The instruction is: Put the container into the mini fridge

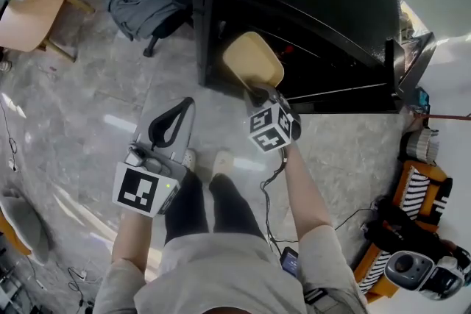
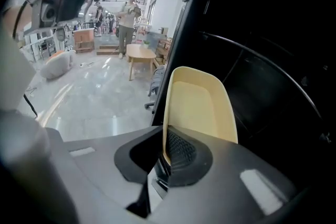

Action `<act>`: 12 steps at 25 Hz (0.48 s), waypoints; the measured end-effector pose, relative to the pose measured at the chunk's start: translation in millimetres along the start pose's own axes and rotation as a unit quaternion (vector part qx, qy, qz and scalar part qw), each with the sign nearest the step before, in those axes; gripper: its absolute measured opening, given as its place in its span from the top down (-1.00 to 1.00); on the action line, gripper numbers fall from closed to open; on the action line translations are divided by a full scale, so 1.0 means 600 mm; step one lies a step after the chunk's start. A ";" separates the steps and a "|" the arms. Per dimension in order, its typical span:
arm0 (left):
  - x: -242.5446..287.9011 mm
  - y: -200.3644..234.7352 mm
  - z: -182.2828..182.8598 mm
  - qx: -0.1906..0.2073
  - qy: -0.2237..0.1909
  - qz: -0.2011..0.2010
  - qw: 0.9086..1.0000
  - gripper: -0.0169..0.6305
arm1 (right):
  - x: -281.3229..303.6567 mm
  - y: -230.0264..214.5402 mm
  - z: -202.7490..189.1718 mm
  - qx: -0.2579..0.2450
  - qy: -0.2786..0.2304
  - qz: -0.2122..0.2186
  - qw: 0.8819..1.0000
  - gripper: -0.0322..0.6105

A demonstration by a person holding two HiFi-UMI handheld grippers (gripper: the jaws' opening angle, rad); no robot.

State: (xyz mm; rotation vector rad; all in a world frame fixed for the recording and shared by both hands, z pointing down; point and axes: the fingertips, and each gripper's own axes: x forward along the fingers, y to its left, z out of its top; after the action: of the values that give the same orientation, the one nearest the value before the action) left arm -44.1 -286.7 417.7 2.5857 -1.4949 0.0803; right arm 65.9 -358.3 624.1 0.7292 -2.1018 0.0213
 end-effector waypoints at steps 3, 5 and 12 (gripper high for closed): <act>0.005 0.007 -0.013 -0.004 0.002 0.008 1.000 0.94 | 0.034 -0.025 -0.011 -0.021 0.025 -0.007 0.999 0.87; 0.008 0.009 -0.021 -0.008 0.004 0.012 1.000 0.94 | 0.054 -0.043 -0.017 -0.028 0.040 -0.008 0.999 0.87; 0.011 0.017 -0.041 -0.016 0.003 0.024 1.000 0.94 | 0.107 -0.095 -0.032 -0.055 0.075 -0.004 0.996 0.87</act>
State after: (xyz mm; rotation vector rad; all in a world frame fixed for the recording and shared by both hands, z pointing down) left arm -48.7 -293.4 443.8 2.5218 -1.5437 0.0695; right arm 80.8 -431.6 670.4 0.6499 -1.9413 -0.0430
